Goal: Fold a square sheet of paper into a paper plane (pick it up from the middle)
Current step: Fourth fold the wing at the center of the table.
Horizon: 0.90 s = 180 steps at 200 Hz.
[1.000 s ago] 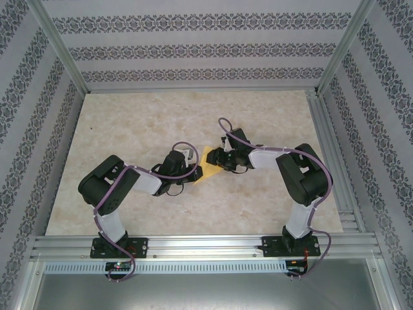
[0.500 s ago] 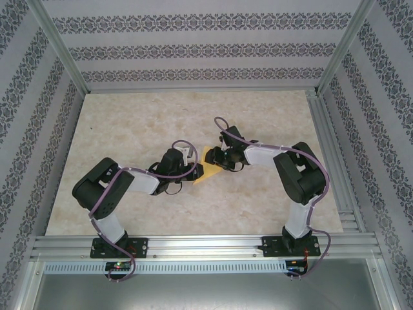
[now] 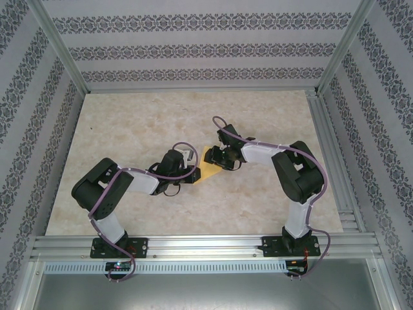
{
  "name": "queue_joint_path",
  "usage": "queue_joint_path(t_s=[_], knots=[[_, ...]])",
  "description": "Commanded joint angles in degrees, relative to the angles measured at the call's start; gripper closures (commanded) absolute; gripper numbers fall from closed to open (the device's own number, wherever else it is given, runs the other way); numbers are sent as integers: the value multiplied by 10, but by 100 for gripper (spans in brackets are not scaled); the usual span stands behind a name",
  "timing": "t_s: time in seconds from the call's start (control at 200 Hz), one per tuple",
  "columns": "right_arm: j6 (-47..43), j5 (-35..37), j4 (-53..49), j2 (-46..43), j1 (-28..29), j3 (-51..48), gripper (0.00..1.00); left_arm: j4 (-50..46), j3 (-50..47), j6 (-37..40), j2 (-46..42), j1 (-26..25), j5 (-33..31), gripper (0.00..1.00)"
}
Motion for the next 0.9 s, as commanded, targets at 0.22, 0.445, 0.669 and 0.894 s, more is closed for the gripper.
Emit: queue_joint_path(t_s=[0.22,0.445,0.669,0.894], knots=[[-6,113,-112,71,-1,-6,53,-72,7,4,-33,7,-1,78],[-14,131,-141,85,3,7,57,-140,14,-7,-114,11,-56,67],[-15,131,-151,93,6,14,56,-90,23,-23,-111,11,2,63],[-9,115,-140,88,5,12,51,-50,39,-26,-70,10,74,65]])
